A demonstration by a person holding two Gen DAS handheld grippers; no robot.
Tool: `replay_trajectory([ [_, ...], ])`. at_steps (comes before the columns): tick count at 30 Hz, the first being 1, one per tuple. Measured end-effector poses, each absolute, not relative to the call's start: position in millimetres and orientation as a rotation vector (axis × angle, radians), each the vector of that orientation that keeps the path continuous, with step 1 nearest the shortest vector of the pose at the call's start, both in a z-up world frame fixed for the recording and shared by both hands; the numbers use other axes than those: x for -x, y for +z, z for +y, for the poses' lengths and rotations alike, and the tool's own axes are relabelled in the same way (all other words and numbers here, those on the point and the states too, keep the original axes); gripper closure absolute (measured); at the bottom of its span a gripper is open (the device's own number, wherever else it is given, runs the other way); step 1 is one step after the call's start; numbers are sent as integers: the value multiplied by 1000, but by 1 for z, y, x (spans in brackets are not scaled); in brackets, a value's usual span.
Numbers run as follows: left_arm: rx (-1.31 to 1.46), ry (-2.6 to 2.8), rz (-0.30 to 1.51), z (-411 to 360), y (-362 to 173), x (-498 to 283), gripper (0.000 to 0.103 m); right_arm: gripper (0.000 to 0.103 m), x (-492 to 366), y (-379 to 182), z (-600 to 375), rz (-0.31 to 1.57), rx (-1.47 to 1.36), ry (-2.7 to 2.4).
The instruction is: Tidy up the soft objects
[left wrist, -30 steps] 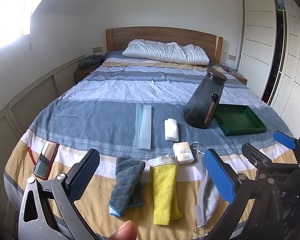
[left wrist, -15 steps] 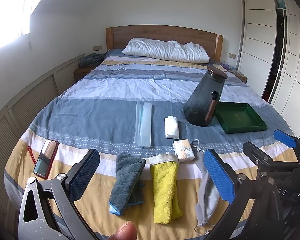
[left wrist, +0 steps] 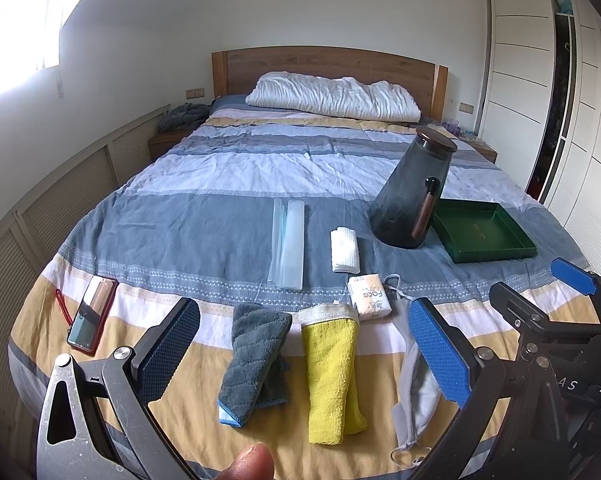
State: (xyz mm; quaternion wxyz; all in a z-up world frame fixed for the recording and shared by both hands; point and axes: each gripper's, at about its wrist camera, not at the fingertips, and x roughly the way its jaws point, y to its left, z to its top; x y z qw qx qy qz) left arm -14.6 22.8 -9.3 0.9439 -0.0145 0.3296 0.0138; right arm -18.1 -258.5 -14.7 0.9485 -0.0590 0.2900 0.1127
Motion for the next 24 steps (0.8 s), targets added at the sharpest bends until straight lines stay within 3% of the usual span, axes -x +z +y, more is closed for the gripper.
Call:
replay_trajectory([
  [12, 36, 47, 696, 29, -21, 11, 1, 0, 16, -36, -259, 647, 117, 219],
  [24, 74, 166, 811, 90, -79, 5, 1, 0, -16, -85, -261, 830, 91, 171],
])
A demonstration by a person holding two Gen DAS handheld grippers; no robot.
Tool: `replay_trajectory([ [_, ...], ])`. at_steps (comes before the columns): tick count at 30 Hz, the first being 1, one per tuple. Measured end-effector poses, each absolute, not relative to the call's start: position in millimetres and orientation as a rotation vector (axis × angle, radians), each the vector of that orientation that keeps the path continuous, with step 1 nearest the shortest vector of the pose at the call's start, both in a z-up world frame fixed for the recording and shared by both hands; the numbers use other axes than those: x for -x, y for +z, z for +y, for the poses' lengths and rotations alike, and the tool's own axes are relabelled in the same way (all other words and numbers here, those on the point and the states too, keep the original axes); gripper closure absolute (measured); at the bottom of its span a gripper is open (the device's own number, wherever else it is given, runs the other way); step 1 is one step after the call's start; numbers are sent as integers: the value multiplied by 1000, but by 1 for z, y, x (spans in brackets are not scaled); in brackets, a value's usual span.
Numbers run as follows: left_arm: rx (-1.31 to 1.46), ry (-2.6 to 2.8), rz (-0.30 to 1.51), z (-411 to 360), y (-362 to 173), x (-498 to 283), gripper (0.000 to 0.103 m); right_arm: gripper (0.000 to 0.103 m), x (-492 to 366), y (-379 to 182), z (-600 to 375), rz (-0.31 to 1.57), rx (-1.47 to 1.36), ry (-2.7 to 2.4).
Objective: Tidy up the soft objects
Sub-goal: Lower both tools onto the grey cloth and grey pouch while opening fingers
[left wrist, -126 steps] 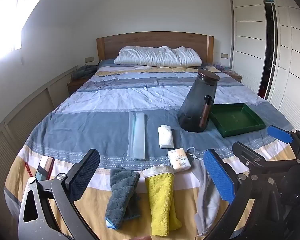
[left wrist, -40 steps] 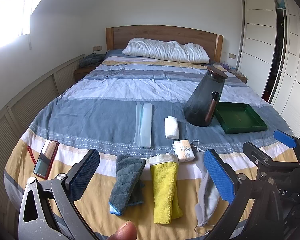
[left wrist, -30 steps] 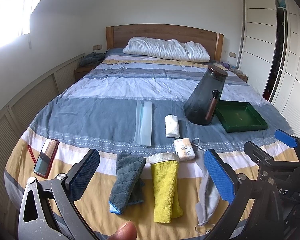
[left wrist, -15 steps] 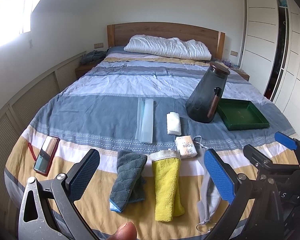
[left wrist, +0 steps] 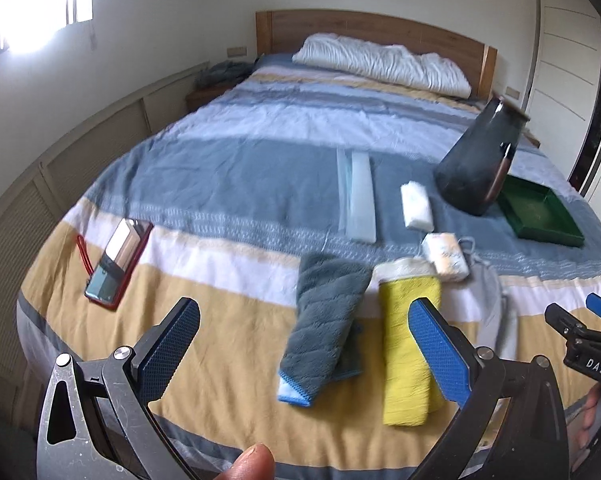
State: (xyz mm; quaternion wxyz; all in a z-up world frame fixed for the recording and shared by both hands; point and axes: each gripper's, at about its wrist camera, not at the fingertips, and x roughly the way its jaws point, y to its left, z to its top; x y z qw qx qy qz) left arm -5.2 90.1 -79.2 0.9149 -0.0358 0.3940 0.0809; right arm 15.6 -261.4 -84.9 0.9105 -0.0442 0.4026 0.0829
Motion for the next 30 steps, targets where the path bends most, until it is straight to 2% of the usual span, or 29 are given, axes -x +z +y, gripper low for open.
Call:
replay_trajectory([
  [11, 48, 205, 973, 90, -142, -32, 1, 0, -59, -127, -254, 930, 82, 203],
  [30, 19, 160, 1095, 76, -191, -71, 1, 0, -96, -171, -235, 1003, 116, 202],
])
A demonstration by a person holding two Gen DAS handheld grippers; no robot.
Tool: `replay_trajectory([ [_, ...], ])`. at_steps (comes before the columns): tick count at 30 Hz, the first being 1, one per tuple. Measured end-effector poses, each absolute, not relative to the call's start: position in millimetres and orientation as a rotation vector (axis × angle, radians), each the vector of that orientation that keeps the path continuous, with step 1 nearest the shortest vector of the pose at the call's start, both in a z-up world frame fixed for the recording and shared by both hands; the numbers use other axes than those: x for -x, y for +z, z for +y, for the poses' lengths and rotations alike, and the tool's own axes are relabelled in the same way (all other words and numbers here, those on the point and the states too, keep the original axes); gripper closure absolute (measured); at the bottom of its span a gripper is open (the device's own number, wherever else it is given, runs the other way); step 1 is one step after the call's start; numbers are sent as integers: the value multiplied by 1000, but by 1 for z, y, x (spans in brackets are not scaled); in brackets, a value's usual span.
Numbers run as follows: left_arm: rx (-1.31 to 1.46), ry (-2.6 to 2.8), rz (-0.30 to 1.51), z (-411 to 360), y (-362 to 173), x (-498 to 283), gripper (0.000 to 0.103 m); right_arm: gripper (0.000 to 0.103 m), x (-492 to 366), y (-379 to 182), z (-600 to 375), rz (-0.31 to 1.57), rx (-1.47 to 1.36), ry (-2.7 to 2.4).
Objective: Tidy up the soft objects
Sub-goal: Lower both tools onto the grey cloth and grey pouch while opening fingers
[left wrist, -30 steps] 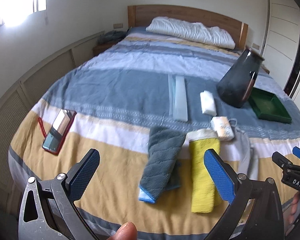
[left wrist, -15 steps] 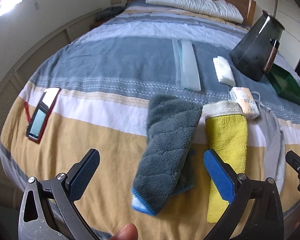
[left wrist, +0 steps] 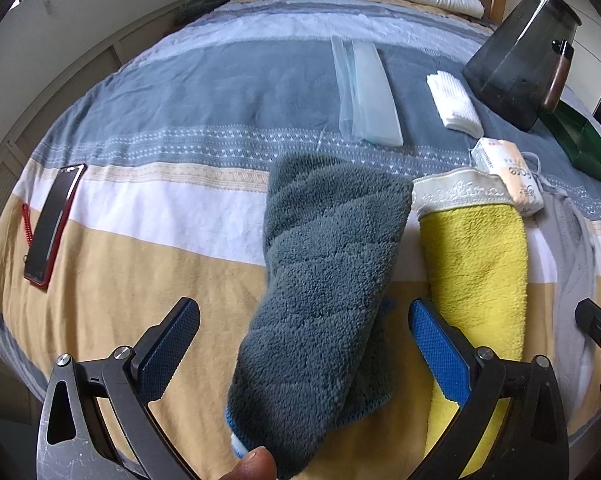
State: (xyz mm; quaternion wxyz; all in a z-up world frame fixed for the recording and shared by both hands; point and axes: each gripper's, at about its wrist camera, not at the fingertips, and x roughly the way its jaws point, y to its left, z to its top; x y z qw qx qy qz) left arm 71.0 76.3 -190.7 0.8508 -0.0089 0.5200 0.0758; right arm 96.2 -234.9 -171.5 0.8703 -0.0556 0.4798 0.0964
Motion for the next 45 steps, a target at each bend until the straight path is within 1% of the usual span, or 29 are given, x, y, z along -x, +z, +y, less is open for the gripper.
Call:
replay_trajectory([
  [14, 16, 139, 1170, 74, -213, -90, 1, 0, -129, -212, -223, 1121, 109, 191],
  [19, 19, 127, 1198, 73, -220, -95, 1, 0, -137, -221, -216, 1135, 138, 182],
  [29, -14, 126, 1201, 66, -224, -104, 1, 0, -135, -224, -213, 1134, 141, 165],
  [45, -31, 98, 1199, 62, -224, -96, 1, 0, -131, -221, -206, 1124, 163, 152],
])
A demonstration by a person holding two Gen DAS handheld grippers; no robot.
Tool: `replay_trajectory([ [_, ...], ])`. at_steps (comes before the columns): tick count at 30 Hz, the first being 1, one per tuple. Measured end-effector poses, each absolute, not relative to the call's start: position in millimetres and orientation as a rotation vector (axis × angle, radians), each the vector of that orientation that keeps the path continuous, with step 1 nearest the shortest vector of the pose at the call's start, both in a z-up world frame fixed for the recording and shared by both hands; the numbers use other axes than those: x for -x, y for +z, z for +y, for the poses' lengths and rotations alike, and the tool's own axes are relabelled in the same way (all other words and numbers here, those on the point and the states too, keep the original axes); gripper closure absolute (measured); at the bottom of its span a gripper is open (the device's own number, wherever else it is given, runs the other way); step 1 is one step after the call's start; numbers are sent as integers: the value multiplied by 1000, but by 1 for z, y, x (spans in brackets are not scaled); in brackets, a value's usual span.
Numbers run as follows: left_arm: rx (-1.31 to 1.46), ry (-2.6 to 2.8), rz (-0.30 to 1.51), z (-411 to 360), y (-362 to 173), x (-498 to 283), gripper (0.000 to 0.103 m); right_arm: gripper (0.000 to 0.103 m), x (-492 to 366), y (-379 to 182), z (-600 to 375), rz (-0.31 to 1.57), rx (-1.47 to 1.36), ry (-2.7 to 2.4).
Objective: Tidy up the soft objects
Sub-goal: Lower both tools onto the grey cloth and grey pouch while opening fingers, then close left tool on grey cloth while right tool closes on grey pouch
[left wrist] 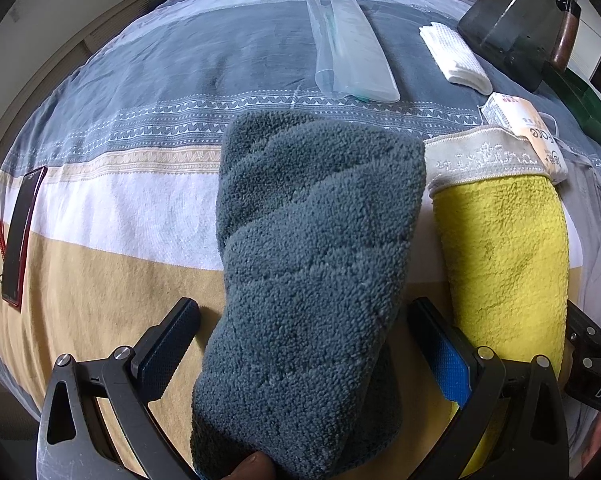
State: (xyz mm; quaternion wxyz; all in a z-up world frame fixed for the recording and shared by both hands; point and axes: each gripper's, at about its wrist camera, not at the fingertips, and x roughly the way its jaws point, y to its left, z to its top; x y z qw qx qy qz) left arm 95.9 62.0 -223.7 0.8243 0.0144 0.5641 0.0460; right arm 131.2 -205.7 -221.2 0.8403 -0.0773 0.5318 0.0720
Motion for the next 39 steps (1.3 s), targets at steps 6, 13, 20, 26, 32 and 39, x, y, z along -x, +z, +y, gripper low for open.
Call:
replay_trajectory([
  [6, -32, 89, 1202, 63, -224, -95, 1, 1, -130, -220, -200, 1120, 180, 159],
  [13, -30, 81, 1206, 67, -224, -97, 1, 20, -128, -219, -196, 1104, 203, 163],
  [20, -36, 84, 1210, 67, -226, -99, 1, 40, -126, -214, -198, 1096, 201, 181],
  [26, -53, 87, 1213, 64, -228, -99, 1, 48, -128, -212, -202, 1102, 189, 198],
  [32, -66, 86, 1224, 60, -228, -102, 2, 49, -129, -213, -203, 1105, 190, 207],
  [39, -121, 43, 1220, 42, -220, -103, 54, 70, -131, -213, -202, 1112, 193, 230],
])
